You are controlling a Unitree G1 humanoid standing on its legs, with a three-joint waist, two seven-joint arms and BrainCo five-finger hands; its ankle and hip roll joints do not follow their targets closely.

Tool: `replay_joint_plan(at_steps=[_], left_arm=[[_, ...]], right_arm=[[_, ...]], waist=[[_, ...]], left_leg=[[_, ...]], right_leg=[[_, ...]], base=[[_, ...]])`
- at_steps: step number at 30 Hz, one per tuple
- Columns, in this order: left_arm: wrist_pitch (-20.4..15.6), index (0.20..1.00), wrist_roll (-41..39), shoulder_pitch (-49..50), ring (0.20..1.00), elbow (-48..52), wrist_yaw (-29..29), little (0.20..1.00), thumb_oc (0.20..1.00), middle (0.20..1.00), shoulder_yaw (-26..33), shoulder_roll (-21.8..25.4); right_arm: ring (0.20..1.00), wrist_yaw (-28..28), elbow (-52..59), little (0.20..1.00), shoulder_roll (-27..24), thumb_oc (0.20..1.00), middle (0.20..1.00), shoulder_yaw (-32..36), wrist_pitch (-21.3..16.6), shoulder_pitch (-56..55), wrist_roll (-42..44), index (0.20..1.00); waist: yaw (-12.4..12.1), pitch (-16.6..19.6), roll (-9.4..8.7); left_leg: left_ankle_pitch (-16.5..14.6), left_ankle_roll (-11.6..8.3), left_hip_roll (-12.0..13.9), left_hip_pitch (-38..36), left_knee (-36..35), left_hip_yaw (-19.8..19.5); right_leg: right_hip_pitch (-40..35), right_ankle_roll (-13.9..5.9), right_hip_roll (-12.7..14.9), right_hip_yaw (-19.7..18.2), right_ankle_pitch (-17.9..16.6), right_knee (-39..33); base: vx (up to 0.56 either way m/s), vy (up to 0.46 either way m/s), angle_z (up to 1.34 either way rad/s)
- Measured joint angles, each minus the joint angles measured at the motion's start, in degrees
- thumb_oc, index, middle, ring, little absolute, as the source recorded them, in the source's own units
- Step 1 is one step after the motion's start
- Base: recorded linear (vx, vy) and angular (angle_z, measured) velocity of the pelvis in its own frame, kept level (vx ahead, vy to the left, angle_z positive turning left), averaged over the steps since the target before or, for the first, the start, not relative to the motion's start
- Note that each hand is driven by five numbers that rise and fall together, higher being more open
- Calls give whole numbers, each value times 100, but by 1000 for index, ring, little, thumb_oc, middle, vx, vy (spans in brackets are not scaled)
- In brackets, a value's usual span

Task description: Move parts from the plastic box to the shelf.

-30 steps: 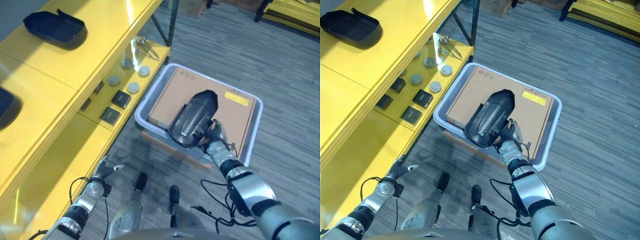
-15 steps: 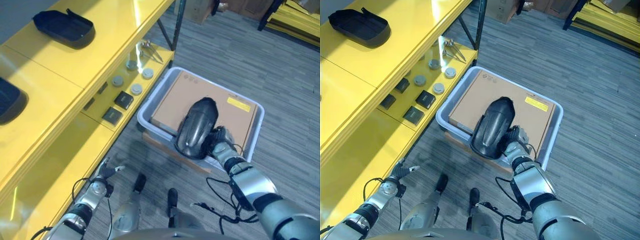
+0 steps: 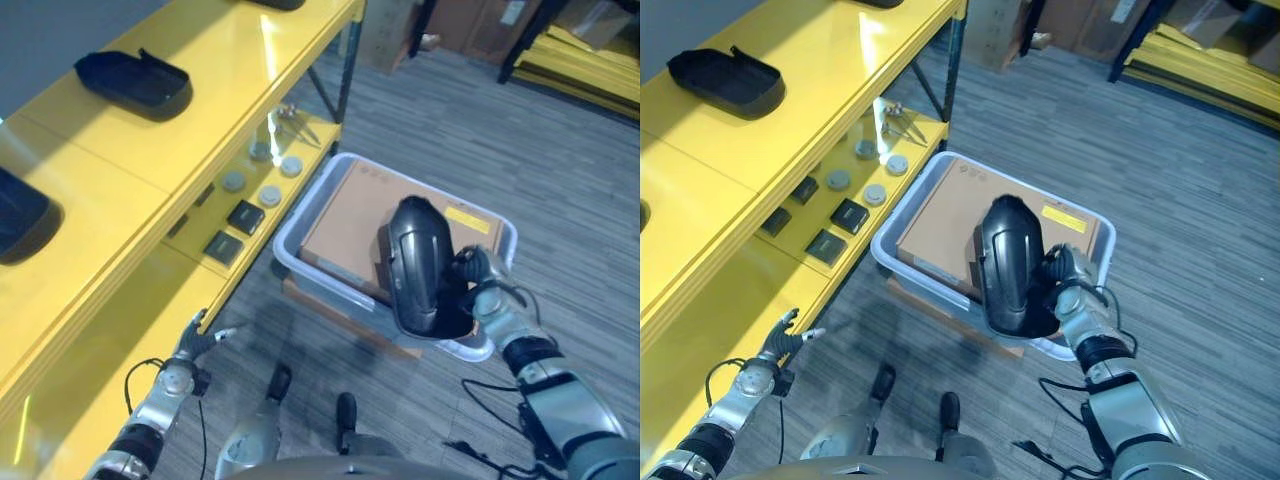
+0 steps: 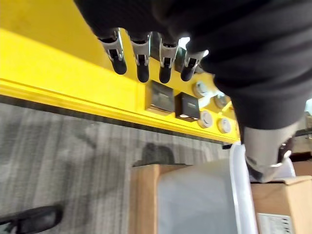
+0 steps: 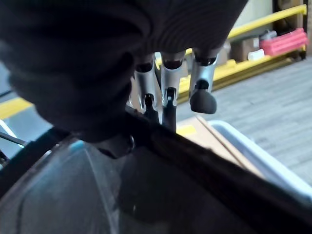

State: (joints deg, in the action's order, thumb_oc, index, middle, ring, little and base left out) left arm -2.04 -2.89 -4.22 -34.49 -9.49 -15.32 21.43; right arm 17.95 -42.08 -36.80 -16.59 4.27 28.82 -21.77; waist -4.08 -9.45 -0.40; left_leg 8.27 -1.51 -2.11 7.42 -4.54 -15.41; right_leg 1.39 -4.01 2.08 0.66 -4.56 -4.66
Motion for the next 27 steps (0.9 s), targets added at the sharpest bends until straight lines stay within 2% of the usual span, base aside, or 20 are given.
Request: replay_joint_plan(at_steps=[2, 4, 7, 9, 13, 15, 17, 23, 27], left_arm=[[-107, 1000, -604, -41, 1000, 256, 149, 1000, 1000, 1000, 65, -177], [-104, 1000, -1079, -259, 1000, 390, 405, 1000, 1000, 1000, -244, -239], [-104, 1000, -1353, -464, 1000, 742, 569, 1000, 1000, 1000, -519, -259], [-129, 1000, -1604, -783, 1000, 838, 614, 1000, 1000, 1000, -584, -444], [-106, 1000, -2097, -1065, 1000, 910, 595, 1000, 1000, 1000, -658, -806], [-86, 1000, -2413, -1231, 1000, 920, 606, 1000, 1000, 1000, -978, -1028], [-21, 1000, -2437, -1330, 1000, 917, 596, 1000, 1000, 1000, -1169, -1126], [152, 1000, -2320, -1385, 1000, 807, 605, 1000, 1000, 1000, -1432, -1153], [231, 1000, -2349, -1390, 1000, 579, 607, 1000, 1000, 1000, -1517, -1307]], right_arm=[[200, 18, 357, 200, -110, 200, 200, -2, -28, 4, -371, 200], [200, -8, 518, 200, -147, 200, 200, -18, -24, 5, -773, 200], [200, -20, 554, 200, -148, 200, 200, -25, -19, -5, -1106, 200], [200, -48, 905, 200, -195, 200, 200, -33, -14, -190, -1392, 200], [200, -51, 1632, 200, -217, 200, 200, -46, -43, -299, -1727, 200], [200, -42, 1908, 200, -206, 200, 200, -149, -81, -293, -1916, 200], [200, -40, 2127, 200, -204, 200, 200, -237, -166, -282, -1919, 200], [200, -48, 2424, 200, -158, 200, 200, -542, -268, -285, -2104, 200], [200, -131, 2541, 200, 70, 200, 200, -678, -291, -276, -2132, 200]], waist=[[102, 71, -2], [176, 128, -23], [284, 229, -21], [361, 385, -31], [494, 439, -10], [513, 590, -11], [606, 648, -5], [609, 769, 43], [611, 772, 42]], left_leg=[[-27, 6, 6, -89, -3, 48], [-87, 22, 22, -266, -1, 125], [-96, 55, 26, -408, 0, 160], [-149, 42, 44, -467, -6, 246], [-133, 63, 60, -664, -5, 314], [-213, 95, 70, -761, -5, 419], [-250, 119, 77, -866, -4, 465], [-325, 134, 80, -1078, -5, 593], [-324, 127, 83, -1138, -4, 606]], right_leg=[[-70, -7, 1, -34, 8, 0], [-211, -1, -3, -123, 28, -1], [-338, -2, -4, -164, 49, 0], [-374, 4, -9, -200, 82, -1], [-531, -4, -18, -283, 83, -1], [-575, 0, -19, -349, 114, -1], [-668, -2, -22, -421, 135, -1], [-827, -26, -21, -523, 209, -1], [-885, -12, -23, -556, 205, -1]], base=[[56, -22, -16], [33, -13, -17], [16, -18, -11], [63, -27, -13], [24, -23, -11], [29, -29, -25], [23, -32, -12], [10, -19, -10], [0, 0, 0]])
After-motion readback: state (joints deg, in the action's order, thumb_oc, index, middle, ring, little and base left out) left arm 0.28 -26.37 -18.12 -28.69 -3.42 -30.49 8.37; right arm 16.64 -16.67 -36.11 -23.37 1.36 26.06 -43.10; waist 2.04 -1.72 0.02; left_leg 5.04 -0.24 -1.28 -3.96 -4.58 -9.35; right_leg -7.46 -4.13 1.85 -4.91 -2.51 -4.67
